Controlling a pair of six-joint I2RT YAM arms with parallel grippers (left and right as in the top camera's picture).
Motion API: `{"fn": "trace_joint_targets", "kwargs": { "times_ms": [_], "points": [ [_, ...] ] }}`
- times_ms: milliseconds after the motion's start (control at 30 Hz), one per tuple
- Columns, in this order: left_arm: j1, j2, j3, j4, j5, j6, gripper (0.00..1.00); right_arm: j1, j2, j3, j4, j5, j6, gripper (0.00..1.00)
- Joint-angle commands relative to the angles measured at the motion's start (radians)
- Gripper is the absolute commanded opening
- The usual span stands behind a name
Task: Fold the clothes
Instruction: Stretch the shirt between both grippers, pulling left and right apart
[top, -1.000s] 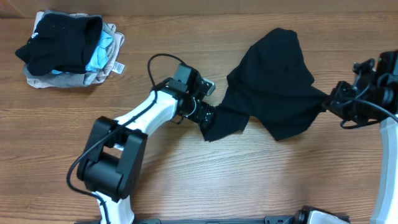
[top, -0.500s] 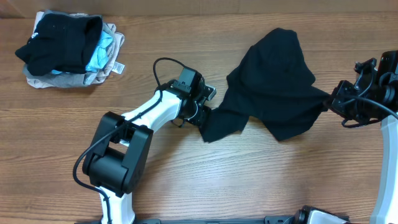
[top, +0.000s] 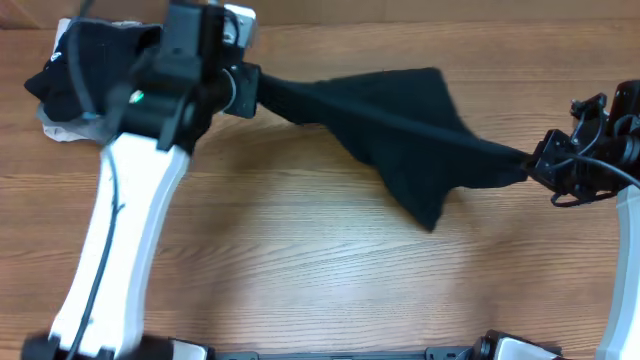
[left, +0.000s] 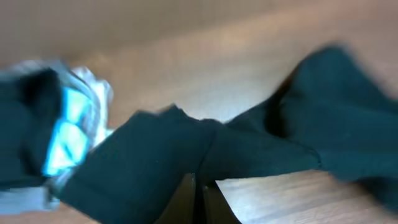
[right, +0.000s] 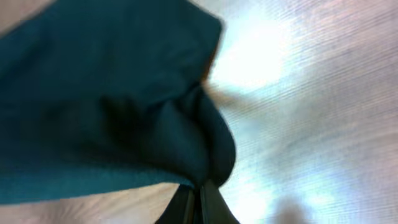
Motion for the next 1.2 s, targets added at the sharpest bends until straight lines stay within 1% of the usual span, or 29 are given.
{"fn": "trace_joint_targets", "kwargs": {
  "times_ms": [0,233,300,333,533,633,733,1000,1167],
  "points": [
    [0.003,-0.103,0.022,-0.009,-0.135,0.019,0.04,-0.009,-0.014,0.095,-0.053,0.009,-0.034,0.04],
    [0.003,-0.241,0.022,-0.028,-0.169,0.019,0.04,-0.009,-0.035,0.326,-0.245,0.01,-0.089,0.04],
    [0.003,-0.287,0.022,-0.024,-0.168,0.019,0.04,-0.009,-0.042,0.399,-0.286,0.009,-0.104,0.04],
    [0.003,-0.297,0.022,-0.022,-0.168,0.019,0.04,-0.009,-0.05,0.404,-0.283,0.008,-0.104,0.04],
    [0.003,-0.285,0.022,-0.048,-0.164,0.019,0.04,-0.008,-0.039,0.366,-0.284,0.006,-0.105,0.04],
    [0.002,-0.247,0.022,-0.074,-0.146,0.019,0.04,-0.008,-0.008,0.339,-0.274,0.005,-0.112,0.04],
    [-0.003,-0.17,0.022,-0.119,-0.114,0.019,0.04,-0.005,0.043,0.294,-0.235,0.005,-0.112,0.04],
    [-0.022,0.036,0.022,-0.19,-0.107,0.019,0.04,0.039,0.247,0.14,-0.039,-0.022,-0.13,0.04],
    [-0.033,0.145,0.022,-0.204,-0.107,0.019,0.04,0.058,0.418,0.124,0.064,-0.021,-0.13,0.04]
  ]
}}
